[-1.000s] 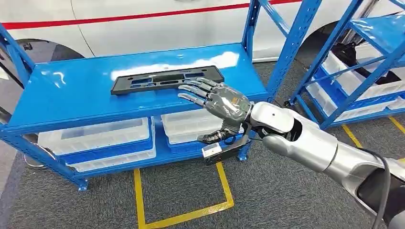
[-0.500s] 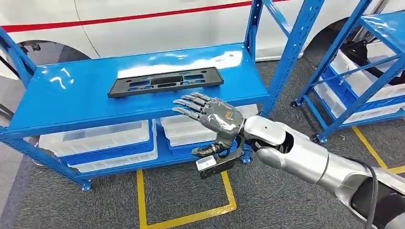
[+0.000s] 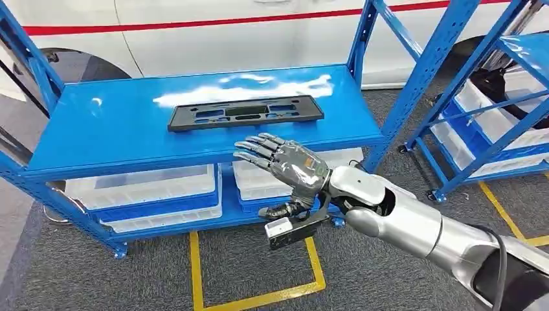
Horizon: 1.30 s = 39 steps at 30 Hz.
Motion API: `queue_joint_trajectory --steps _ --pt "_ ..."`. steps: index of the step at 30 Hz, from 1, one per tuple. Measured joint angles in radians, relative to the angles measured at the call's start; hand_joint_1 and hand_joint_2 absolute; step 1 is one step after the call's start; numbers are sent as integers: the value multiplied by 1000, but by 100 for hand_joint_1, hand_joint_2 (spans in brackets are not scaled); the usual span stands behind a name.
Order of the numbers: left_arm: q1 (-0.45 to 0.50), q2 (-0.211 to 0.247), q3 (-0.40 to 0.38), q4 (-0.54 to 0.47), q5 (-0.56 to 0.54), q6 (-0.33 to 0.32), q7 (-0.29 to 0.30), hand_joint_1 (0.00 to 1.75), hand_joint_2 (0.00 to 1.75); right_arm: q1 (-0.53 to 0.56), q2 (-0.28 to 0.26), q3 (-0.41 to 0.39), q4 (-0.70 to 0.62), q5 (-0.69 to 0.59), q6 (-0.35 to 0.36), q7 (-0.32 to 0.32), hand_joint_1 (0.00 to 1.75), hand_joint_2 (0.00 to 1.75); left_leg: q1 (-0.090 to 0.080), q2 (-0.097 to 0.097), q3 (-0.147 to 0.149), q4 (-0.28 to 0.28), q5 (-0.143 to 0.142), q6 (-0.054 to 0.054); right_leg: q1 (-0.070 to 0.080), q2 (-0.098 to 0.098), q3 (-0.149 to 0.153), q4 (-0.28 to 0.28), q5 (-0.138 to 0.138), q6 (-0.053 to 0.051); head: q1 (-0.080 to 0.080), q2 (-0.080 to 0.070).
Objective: Take the parts from the cabinet and place them on the table.
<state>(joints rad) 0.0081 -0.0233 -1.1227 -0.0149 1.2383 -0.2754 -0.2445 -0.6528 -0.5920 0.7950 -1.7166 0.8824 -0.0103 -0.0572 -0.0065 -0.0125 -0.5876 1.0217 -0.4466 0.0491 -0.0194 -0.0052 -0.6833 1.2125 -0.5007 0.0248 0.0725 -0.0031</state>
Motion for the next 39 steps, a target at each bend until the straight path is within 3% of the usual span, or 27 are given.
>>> queue_joint_trajectory --steps 1,2,3,6,7,8,9,11,12,13,14,16,17,18,19,23,24,26,27,28,29,30,32,33,36,38,39 --pt "-1 0 0 0 0 0 0 0 0 0 2 -5 0 0 0 0 0 0 -2 -1 8 0 -4 -1 5 1 47 -102 53 -11 0 0" --pt "0 0 0 0 -1 0 0 0 0 0 4 -10 0 0 0 0 0 0 -2 -2 9 0 -7 -2 11 2 70 -158 59 -23 0 0" --pt "-2 -1 0 0 -2 0 -1 0 0 -1 6 -10 1 0 0 0 0 0 -9 -3 7 6 -12 -8 15 1 80 -180 50 -24 0 0" --pt "-1 -1 0 0 -2 0 -1 0 0 0 10 -13 2 -1 0 0 0 0 -4 -2 11 -3 -13 -21 19 4 81 -181 48 -30 0 0" --pt "-3 2 0 0 -2 0 -1 0 0 1 13 -15 2 -1 -1 0 0 0 -8 -1 9 4 -19 -28 3 2 94 -193 53 -33 0 0" --pt "-2 2 0 0 -2 0 -2 0 0 1 14 -16 2 -1 -1 0 0 0 -5 1 5 27 -30 -37 4 0 104 -200 52 -35 -1 0" --pt "-2 2 0 0 -2 0 -2 0 0 0 16 -17 2 -1 -1 0 0 0 -1 2 -20 79 -59 -43 3 -2 108 -200 50 -42 -2 0" --pt "-2 2 0 1 -2 0 -2 0 0 3 21 -17 2 -1 0 0 0 0 9 3 -107 238 -127 -54 3 -3 112 -199 44 -44 -1 0" --pt "-2 2 0 1 -2 0 -2 0 0 5 23 -17 2 -1 0 0 0 0 12 4 -143 294 -137 -60 3 -4 113 -198 41 -44 -2 0" --pt "-1 2 0 1 -2 0 -2 0 0 7 25 -17 3 -1 0 0 0 0 17 5 -158 302 -119 -64 1 -4 117 -198 37 -41 -1 0" --pt "0 2 0 1 -2 0 -2 0 0 8 27 -17 5 -1 0 0 0 0 20 5 -147 267 -84 -68 -2 -4 122 -196 31 -38 -2 0" --pt "2 2 0 1 -3 0 -2 0 0 8 27 -18 5 -1 -1 0 0 0 26 8 -75 99 21 -73 -9 -3 137 -188 15 -28 -2 0" --pt "3 2 0 1 -3 0 -2 0 0 8 28 -18 5 -1 -1 0 0 0 28 11 -48 32 38 -74 -9 -3 140 -186 6 -20 -1 0" --pt "3 2 0 1 -4 1 0 0 0 8 28 -18 6 -1 -1 0 0 0 17 9 -31 13 20 -68 -2 -1 138 -179 1 -11 -2 0" --pt "1 2 0 1 -8 1 0 0 0 10 29 -20 6 -1 -1 0 0 0 19 8 -35 19 18 -52 -2 -1 138 -183 2 -7 0 0" --pt "2 2 0 1 -10 1 0 0 0 11 30 -30 8 -1 -2 0 0 0 21 6 -16 2 11 -21 -8 -2 148 -177 -12 14 0 0" --pt "2 2 0 1 -11 1 0 0 0 11 30 -34 9 -1 -2 0 0 0 20 7 -10 1 6 -14 -8 -1 123 -127 -36 14 0 0" --pt "2 2 0 1 -11 0 0 0 0 16 30 -35 12 -1 -2 0 0 0 17 7 -6 1 0 -5 -5 0 26 32 -95 15 0 0" --pt "2 2 0 1 -10 0 0 0 0 21 30 -35 15 -1 -2 0 0 0 15 6 -3 1 -5 -2 -4 1 -21 97 -105 14 0 0" --pt "2 2 0 1 -10 0 0 0 0 24 30 -35 18 -1 -2 0 0 0 12 5 3 1 -10 -1 -3 1 -47 120 -94 13 0 0" --pt "2 1 0 1 -10 -1 0 0 0 26 30 -35 19 -1 -2 0 0 0 10 3 11 1 -15 0 -3 1 -50 100 -61 9 0 0" --pt "2 0 0 1 -10 -2 0 0 0 25 30 -36 20 -1 -2 0 0 0 8 2 24 1 -23 -1 -1 1 -29 36 -5 4 0 0" --pt "2 0 0 1 -10 -3 0 0 0 25 30 -40 22 -1 -2 0 0 0 5 0 47 1 -39 -4 7 1 39 -137 99 -15 0 0" --pt "2 -1 0 1 -10 -3 0 0 0 24 30 -40 24 -2 -2 0 0 0 -2 0 50 3 -47 -11 15 1 53 -155 79 -21 -1 0" --pt "2 -2 0 1 -9 -6 -1 0 0 23 30 -43 26 -1 -2 0 0 0 4 1 51 -5 -52 -26 18 3 59 -172 68 -27 0 0" --pt "0 0 0 1 -8 -6 -1 0 0 23 30 -44 25 -2 -2 0 0 0 2 4 64 -5 -64 -37 3 2 83 -198 69 -32 0 0" --pt "-2 0 0 1 -8 -6 0 0 0 22 31 -45 25 -2 -2 0 0 0 2 6 51 32 -81 -42 2 1 94 -203 64 -38 0 0"
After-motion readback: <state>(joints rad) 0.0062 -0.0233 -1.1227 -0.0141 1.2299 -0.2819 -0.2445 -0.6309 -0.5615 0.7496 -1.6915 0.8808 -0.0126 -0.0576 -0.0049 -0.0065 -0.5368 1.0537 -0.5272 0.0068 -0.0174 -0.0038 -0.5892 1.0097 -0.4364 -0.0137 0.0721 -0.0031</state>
